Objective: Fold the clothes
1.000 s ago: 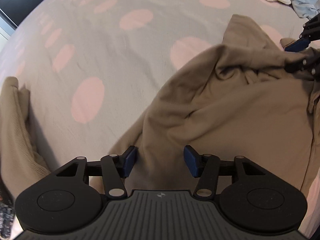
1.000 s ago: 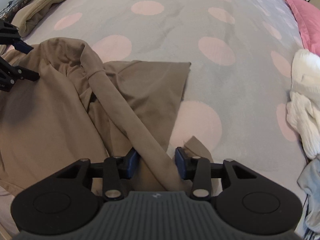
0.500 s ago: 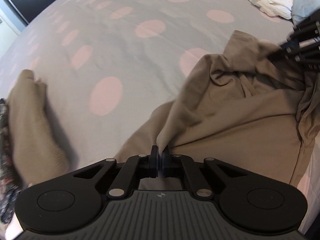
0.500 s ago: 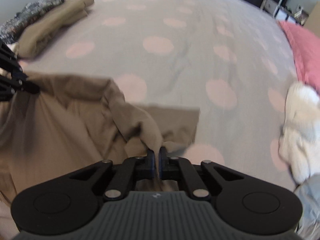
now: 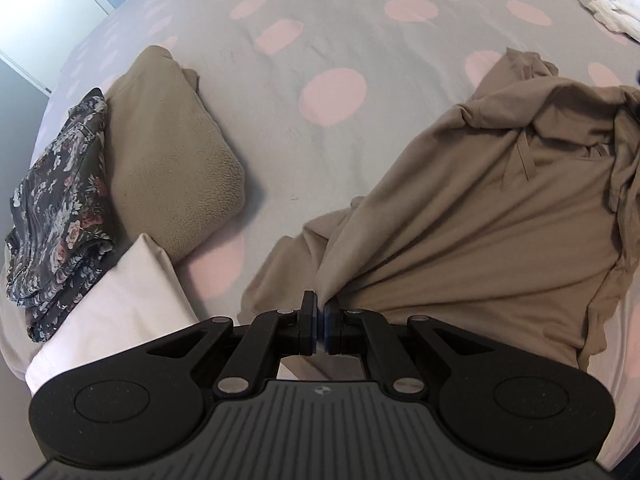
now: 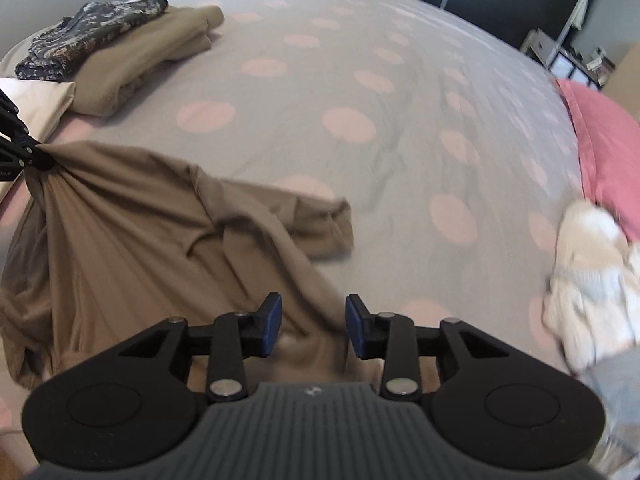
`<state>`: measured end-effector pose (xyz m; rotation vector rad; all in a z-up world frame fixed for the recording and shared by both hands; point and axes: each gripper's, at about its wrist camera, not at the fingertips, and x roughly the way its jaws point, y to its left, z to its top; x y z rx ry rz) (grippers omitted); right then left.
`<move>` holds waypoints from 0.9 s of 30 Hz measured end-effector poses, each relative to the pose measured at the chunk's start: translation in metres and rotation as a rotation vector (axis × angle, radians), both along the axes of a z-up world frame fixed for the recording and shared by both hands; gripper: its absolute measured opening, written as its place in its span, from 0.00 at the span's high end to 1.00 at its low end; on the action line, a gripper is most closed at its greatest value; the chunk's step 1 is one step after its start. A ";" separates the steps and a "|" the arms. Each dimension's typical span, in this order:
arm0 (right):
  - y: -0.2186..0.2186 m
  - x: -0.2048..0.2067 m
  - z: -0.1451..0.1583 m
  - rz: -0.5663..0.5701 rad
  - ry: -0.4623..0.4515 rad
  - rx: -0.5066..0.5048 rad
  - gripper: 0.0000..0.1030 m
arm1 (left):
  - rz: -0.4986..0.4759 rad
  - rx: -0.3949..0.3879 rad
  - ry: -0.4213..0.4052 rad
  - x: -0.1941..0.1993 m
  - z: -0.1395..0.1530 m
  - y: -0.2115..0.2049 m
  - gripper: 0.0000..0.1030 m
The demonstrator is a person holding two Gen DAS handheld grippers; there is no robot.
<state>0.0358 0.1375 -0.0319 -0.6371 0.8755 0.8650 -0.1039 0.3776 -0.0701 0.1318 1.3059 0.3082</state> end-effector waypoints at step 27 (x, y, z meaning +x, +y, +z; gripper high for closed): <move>-0.079 0.021 -0.004 -0.493 0.062 0.114 0.99 | -0.063 -0.087 -0.036 -0.012 0.031 -0.030 0.99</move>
